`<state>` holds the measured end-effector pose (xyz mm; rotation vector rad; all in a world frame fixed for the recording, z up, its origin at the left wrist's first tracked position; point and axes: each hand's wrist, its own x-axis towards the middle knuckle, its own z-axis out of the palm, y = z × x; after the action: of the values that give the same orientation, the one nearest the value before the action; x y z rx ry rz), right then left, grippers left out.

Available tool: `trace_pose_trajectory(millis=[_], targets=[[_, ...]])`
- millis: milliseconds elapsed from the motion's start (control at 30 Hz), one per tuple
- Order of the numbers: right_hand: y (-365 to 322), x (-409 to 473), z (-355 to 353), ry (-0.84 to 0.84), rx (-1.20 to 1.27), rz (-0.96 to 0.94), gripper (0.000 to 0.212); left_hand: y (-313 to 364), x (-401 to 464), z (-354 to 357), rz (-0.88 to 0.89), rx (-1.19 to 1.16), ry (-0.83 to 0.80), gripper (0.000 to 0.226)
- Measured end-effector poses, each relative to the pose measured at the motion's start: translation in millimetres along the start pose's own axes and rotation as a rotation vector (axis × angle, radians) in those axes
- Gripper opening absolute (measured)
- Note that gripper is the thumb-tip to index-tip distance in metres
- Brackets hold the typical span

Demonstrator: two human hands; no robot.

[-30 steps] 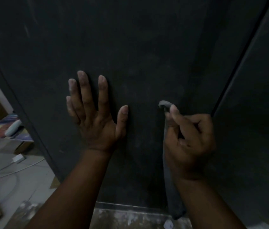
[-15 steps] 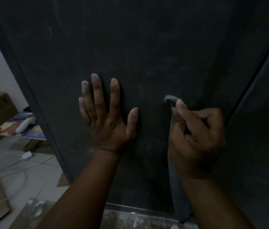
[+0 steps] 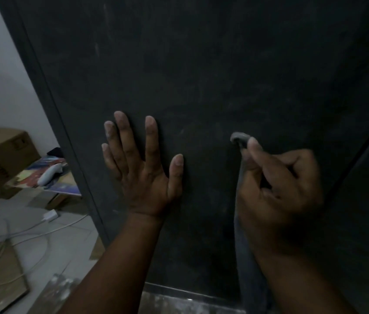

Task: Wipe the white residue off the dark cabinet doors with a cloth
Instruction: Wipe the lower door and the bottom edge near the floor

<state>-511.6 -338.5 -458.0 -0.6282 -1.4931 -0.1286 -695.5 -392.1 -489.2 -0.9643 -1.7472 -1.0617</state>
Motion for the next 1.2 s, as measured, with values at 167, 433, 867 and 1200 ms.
trace_pose_trajectory(millis=[167, 433, 867, 1200], targets=[[-10.1, -44.5, 7.5, -0.250, 0.013, -0.025, 0.016, -1.4, 0.4, -1.6, 0.002, 0.005, -0.020, 0.074], [2.0, -21.8, 1.6, -0.048, -0.024, -0.012, 0.014, -24.7, -1.3, -1.1, -0.030, -0.015, 0.004, 0.074], [-13.3, -70.6, 8.5, -0.264, 0.038, 0.066, 0.015, -48.2, -9.5, -4.4, -0.113, -0.030, -0.003, 0.069], [-54.3, -77.7, 46.2, -0.340, 0.056, -0.040, 0.017, -56.0, -14.4, -2.2, -0.166, -0.044, 0.007, 0.065]])
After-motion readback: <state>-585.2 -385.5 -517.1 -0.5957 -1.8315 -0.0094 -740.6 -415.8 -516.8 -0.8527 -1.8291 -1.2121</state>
